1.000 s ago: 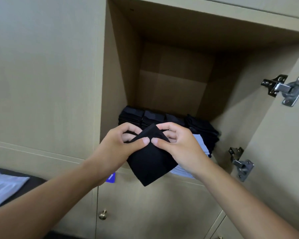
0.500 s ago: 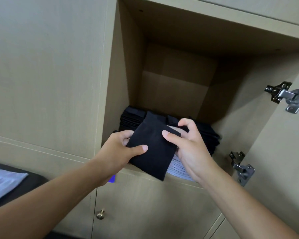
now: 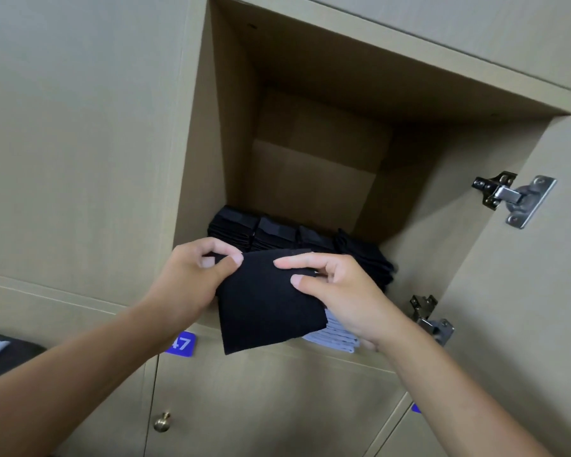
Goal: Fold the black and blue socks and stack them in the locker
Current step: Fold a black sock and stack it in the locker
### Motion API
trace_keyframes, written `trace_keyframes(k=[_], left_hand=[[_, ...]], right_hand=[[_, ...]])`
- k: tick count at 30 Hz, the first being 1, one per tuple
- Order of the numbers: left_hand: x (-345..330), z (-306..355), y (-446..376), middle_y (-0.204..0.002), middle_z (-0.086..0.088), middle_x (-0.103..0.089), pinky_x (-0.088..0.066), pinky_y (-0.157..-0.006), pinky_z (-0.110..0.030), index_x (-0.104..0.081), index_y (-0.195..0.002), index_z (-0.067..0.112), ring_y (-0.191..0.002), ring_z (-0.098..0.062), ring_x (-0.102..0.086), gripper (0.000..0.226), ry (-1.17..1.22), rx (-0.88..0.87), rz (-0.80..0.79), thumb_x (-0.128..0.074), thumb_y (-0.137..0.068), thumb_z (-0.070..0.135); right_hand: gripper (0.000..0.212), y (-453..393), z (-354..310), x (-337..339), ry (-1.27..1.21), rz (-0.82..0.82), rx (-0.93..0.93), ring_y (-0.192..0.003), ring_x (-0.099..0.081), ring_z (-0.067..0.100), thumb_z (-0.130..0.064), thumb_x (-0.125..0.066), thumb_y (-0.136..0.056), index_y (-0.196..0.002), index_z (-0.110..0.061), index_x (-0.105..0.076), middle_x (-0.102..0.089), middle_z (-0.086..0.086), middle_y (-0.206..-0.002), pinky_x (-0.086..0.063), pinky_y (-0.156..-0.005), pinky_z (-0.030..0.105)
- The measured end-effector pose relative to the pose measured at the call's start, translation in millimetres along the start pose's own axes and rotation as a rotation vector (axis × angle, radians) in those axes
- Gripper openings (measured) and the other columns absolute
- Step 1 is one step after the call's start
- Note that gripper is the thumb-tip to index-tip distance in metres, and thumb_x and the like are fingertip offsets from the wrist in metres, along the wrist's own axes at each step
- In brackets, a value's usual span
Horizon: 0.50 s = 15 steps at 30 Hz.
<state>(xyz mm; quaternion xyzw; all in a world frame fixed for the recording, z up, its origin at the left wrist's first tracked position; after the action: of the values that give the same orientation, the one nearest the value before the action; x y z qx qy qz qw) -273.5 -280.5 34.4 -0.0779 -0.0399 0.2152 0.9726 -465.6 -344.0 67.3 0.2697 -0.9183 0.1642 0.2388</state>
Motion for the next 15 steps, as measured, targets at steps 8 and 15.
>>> trace_keyframes(k=[8, 15], left_hand=[[-5.3, 1.9, -0.2, -0.072, 0.0, -0.076, -0.059, -0.074, -0.042, -0.064, -0.097, 0.02, -0.061, -0.022, -0.07, 0.007, -0.158, -0.106, -0.024, -0.066, -0.097, 0.012], [-35.4, -2.6, 11.7, -0.075, 0.023, -0.072, -0.054, -0.071, -0.03, -0.059, -0.089, 0.032, -0.07, -0.002, -0.064, 0.01, -0.518, -0.235, -0.159, -0.064, -0.094, 0.026]], right_hand=[[0.042, -12.1, -2.0, 32.7, -0.024, 0.156, -0.013, -0.106, -0.071, 0.017, -0.023, -0.087, -0.071, -0.109, -0.037, -0.077, -0.076, -0.009, -0.11, -0.054, -0.101, 0.039], [0.034, -44.2, 0.2, 96.0, 0.013, 0.355, -0.004, -0.11, -0.069, 0.013, -0.003, -0.078, -0.084, -0.111, -0.024, -0.078, -0.074, -0.004, -0.114, -0.055, -0.097, 0.029]])
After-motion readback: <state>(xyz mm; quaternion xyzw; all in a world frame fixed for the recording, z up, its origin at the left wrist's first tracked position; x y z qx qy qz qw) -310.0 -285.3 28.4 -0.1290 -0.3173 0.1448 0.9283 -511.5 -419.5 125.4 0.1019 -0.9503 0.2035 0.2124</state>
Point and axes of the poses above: each hand's wrist, its own y-axis away from the middle knuckle, its own x-axis out of the back of the hand, z = x × y, the point moved 8 cm from there along -y, towards the middle knuckle
